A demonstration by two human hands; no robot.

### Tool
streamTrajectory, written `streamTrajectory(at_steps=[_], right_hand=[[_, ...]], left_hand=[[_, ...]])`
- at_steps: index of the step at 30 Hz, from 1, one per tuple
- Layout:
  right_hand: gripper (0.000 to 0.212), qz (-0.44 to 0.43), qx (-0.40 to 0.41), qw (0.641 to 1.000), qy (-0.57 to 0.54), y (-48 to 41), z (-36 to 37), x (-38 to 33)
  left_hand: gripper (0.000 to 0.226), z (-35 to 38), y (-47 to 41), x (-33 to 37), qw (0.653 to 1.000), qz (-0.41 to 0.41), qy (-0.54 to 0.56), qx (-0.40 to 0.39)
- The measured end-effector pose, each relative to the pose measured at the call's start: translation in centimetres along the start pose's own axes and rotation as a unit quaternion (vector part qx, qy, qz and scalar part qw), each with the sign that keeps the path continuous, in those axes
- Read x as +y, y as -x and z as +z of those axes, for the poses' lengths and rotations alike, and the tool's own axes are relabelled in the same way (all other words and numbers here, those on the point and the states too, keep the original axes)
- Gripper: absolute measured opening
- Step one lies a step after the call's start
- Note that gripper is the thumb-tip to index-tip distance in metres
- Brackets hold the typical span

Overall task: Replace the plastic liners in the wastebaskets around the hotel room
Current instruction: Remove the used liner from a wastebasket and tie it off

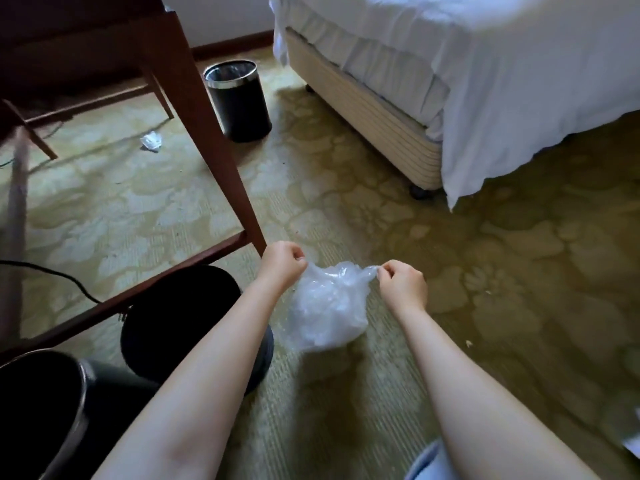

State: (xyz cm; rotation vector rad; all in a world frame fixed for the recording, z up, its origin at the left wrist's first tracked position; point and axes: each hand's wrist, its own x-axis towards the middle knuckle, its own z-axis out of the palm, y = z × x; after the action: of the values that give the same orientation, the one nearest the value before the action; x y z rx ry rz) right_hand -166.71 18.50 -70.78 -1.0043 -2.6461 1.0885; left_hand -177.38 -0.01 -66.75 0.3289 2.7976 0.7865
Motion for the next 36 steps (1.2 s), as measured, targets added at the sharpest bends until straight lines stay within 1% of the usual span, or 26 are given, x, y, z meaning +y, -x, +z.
streamTrajectory(at_steps=[3,5,6,7,8,9,10,11,14,16,18,21,25,29,36], right_hand=[[0.019,0.033,-0.052,0.998,0.024,-0.4,0.2,1.4],[0.013,0.061,-0.121,0.99,0.041,-0.4,0.4,2.3],[0.015,0.073,-0.156,0.984,0.043,-0.3,0.5,2.7],[0.023,0.079,-0.185,0.979,0.042,-0.3,0.4,2.9],[0.037,0.078,-0.2,0.976,0.044,-0.4,0.3,2.9],[0.051,0.07,-0.196,0.977,0.054,-0.5,0.2,2.7],[0.06,0.055,-0.18,0.979,0.074,-0.6,0.1,2.3],[0.064,0.038,-0.16,0.982,0.094,-0.5,0.0,1.7],[0.061,-0.001,-0.134,0.985,0.112,-0.1,-0.2,-0.8],[0.06,-0.027,-0.138,0.984,0.106,0.1,-0.5,-2.7],[0.058,-0.05,-0.134,0.984,0.103,0.3,-1.5,-5.1],[0.049,-0.053,-0.133,0.986,0.079,1.0,-4.5,-9.1],[0.04,-0.045,-0.164,0.983,0.075,3.1,-10.2,-14.4],[0.037,-0.035,-0.188,0.98,0.062,5.1,-17.3,-20.0],[0.038,-0.032,-0.205,0.977,0.044,9.2,-32.2,-29.2]], left_hand=[[0.018,1.8,0.3,-0.3,0.997,-0.012,-0.038,-0.066],[0.016,2.6,0.4,-0.5,0.987,-0.015,-0.087,-0.133],[0.017,2.8,0.4,-0.6,0.982,-0.017,-0.096,-0.159],[0.02,2.8,0.4,-0.6,0.979,-0.019,-0.098,-0.175],[0.023,2.8,0.4,-0.6,0.978,-0.019,-0.098,-0.183],[0.024,2.6,0.4,-0.5,0.978,-0.019,-0.097,-0.186],[0.023,2.4,0.3,-0.5,0.978,-0.016,-0.094,-0.187],[0.019,2.1,0.3,-0.4,0.977,-0.011,-0.092,-0.19],[0.019,0.8,0.2,-0.2,0.974,0.002,-0.088,-0.207],[0.04,-0.7,0.1,0.2,0.976,0.012,-0.073,-0.207],[0.049,-2.8,0.2,1.1,0.98,0.025,-0.061,-0.186],[0.046,-7.0,0.8,3.1,0.986,0.028,-0.042,-0.159],[0.04,-14.1,2.9,6.8,0.987,0.031,-0.033,-0.157],[0.037,-21.9,5.1,11.8,0.988,0.028,-0.023,-0.149],[0.033,-35.0,9.5,22.6,0.985,0.016,-0.012,-0.17]])
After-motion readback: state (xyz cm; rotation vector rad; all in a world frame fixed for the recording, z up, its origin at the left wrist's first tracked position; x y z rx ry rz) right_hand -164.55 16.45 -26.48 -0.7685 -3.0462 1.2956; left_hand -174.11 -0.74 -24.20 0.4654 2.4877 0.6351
